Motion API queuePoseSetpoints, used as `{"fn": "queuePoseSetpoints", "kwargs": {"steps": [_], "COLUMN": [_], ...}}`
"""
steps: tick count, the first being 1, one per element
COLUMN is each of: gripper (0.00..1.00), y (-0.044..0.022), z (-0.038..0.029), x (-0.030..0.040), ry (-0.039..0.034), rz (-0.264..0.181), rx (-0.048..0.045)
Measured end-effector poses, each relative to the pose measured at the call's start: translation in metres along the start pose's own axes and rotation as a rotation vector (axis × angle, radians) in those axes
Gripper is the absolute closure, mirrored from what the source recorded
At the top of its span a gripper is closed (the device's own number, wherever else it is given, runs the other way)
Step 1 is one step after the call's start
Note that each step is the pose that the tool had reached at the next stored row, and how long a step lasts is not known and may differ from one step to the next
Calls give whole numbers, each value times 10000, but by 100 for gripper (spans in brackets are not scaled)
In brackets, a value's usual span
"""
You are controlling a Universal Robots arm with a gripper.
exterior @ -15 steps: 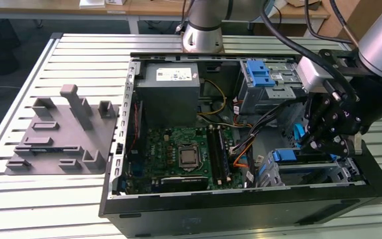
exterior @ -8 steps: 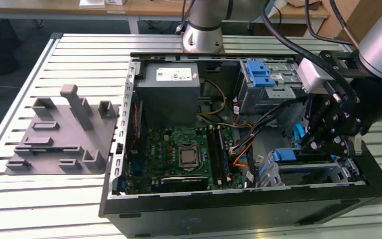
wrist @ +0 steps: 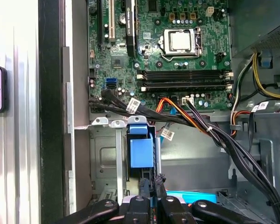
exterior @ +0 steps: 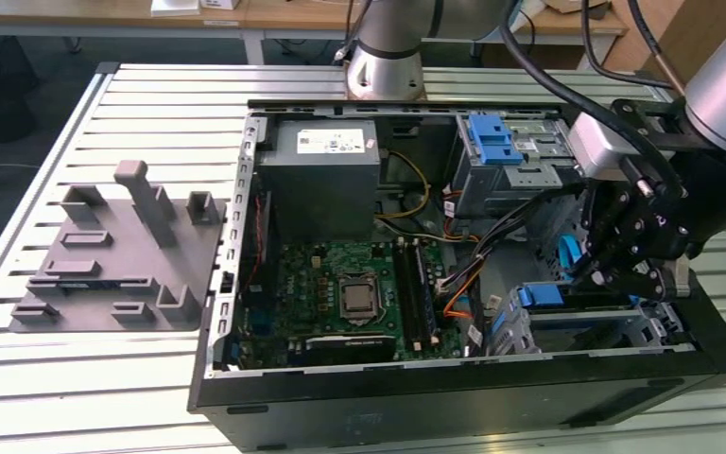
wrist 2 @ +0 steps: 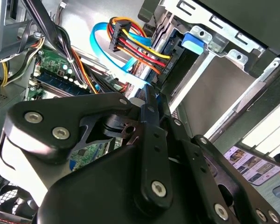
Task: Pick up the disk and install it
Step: 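Insert the second disk wire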
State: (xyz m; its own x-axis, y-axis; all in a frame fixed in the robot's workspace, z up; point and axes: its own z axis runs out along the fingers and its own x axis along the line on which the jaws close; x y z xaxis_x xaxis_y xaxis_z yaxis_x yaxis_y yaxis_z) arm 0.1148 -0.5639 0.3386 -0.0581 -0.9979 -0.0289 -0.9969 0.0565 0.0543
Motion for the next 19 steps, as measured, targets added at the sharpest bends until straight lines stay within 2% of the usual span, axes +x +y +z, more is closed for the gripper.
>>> {"fn": "queuePoseSetpoints", "kwargs": {"steps": [6, 12, 19], "gripper": [84, 84, 84], "y": [-2, -10, -19], "z": [11, 19, 29], "x": [0, -1, 2], "ry": [-26, -118, -123], "rz": [-1, -7, -6], "rx": [-5, -12, -12]}}
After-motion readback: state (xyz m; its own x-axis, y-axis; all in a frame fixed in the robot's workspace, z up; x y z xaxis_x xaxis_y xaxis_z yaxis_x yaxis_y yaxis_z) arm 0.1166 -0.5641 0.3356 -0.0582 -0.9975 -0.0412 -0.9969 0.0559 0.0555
